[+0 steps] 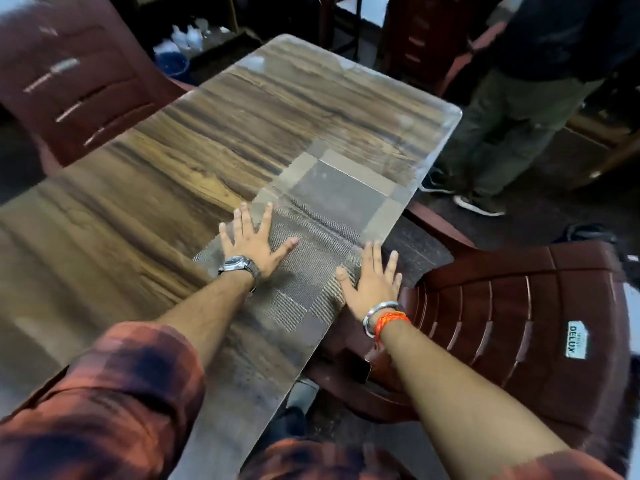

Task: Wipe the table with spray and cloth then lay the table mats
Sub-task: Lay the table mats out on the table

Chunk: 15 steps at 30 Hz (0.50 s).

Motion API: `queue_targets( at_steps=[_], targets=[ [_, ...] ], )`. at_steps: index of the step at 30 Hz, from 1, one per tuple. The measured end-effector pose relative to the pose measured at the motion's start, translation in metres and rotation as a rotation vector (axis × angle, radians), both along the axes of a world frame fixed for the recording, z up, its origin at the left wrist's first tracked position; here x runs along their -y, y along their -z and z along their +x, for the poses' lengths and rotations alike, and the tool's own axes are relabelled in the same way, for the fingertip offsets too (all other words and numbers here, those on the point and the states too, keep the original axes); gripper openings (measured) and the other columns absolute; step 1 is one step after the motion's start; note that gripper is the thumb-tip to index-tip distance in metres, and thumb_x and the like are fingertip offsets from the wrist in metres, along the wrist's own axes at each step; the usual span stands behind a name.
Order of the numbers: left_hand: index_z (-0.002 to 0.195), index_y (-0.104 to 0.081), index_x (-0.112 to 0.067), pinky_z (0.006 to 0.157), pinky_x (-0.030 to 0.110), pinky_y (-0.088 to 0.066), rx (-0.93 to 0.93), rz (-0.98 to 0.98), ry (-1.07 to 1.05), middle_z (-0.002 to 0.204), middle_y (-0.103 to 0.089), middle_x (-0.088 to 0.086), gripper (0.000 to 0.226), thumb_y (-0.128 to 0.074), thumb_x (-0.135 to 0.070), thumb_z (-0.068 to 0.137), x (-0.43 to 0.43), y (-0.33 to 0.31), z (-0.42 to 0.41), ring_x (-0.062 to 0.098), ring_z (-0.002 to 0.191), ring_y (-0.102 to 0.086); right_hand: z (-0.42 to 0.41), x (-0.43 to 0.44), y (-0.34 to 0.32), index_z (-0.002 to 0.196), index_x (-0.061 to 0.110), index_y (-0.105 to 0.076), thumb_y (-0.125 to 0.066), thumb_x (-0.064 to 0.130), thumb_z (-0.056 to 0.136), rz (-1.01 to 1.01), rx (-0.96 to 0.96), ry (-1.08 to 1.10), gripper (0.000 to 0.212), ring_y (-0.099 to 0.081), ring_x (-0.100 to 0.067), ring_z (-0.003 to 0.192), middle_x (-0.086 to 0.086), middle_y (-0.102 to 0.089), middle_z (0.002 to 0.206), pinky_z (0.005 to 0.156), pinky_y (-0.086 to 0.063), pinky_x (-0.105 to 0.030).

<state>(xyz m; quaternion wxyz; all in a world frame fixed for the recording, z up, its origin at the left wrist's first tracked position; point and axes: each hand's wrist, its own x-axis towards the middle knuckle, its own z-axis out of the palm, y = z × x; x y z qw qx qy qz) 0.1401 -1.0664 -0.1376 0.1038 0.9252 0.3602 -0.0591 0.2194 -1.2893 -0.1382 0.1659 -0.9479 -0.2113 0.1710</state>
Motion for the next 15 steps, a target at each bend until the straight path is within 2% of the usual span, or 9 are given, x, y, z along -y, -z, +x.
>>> queue_targets(
  at_steps=[4, 7, 11, 15],
  targets=[
    [0.151, 0.010, -0.037, 0.116, 0.054, 0.005, -0.006, -0.010, -0.095, 0.160, 0.013, 0.013, 0.096, -0.007, -0.089, 0.072, 0.022, -0.026, -0.071, 0.026, 0.148, 0.009, -0.027, -0.003, -0.023, 0.157, 0.015, -0.002, -0.036, 0.058, 0.096, 0.075, 0.078, -0.149, 0.081, 0.008, -0.026, 0.151, 0.000, 0.002, 0.165, 0.121, -0.001, -0.051],
    [0.150, 0.012, -0.038, 0.116, 0.054, 0.003, -0.022, 0.007, -0.136, 0.161, 0.013, 0.010, 0.091, -0.014, -0.086, 0.077, 0.050, -0.035, -0.140, 0.026, 0.149, 0.005, -0.069, -0.007, -0.026, 0.156, 0.012, -0.005, -0.033, 0.056, 0.097, 0.106, 0.111, -0.289, 0.079, 0.004, -0.024, 0.152, -0.003, 0.000, 0.165, 0.121, -0.001, -0.046],
    [0.151, 0.012, -0.039, 0.116, 0.052, -0.001, -0.071, 0.024, -0.199, 0.162, 0.012, 0.005, 0.088, -0.019, -0.082, 0.081, 0.083, -0.034, -0.235, 0.025, 0.149, 0.001, -0.144, -0.022, -0.024, 0.156, 0.011, -0.005, -0.033, 0.054, 0.097, 0.129, 0.086, -0.474, 0.078, 0.002, -0.023, 0.152, -0.006, -0.001, 0.165, 0.122, -0.001, -0.041],
    [0.150, 0.012, -0.042, 0.117, 0.051, 0.000, -0.141, 0.004, -0.330, 0.161, 0.013, 0.003, 0.087, -0.020, -0.084, 0.080, 0.100, -0.027, -0.324, 0.031, 0.148, 0.002, -0.230, -0.039, -0.024, 0.156, 0.010, -0.008, -0.036, 0.051, 0.098, 0.155, 0.051, -0.686, 0.076, 0.001, -0.024, 0.152, -0.008, -0.002, 0.165, 0.123, -0.002, -0.042]
  ],
)
